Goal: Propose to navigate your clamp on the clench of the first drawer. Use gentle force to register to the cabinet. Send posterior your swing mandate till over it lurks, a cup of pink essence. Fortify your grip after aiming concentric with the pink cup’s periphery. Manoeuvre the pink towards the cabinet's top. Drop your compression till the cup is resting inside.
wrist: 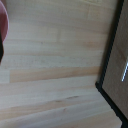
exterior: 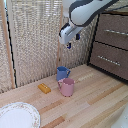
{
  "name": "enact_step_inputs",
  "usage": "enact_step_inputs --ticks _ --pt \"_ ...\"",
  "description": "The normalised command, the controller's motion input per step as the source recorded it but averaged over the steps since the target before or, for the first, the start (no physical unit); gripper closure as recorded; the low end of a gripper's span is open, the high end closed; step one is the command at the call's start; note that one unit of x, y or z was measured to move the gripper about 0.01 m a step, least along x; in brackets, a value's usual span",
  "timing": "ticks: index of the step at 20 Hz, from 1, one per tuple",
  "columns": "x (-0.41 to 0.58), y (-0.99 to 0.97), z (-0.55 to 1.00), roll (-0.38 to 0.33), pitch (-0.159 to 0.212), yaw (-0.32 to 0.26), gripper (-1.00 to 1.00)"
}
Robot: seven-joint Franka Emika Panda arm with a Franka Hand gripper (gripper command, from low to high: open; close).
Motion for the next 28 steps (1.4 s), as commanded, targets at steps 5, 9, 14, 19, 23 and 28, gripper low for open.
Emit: enact_step_inputs --ticks 5,9,14,19,23,28 --pt "0.459 0.00 0.18 -0.336 -0.005 0.029 -1.00" --pt "0.423 0.00 0.12 -0.373 0.000 0.000 -1.00" --pt "0.283 0.00 0.06 -0.375 -0.002 0.024 -1.00" --pt "0.034 0.00 0.13 -0.367 -0.014 0.106 -1.00" --pt "0.000 0.00 0.22 -0.342 -0.023 0.128 -1.00" --pt "-0.010 0.00 0.24 -0.348 -0.004 0.081 -1.00"
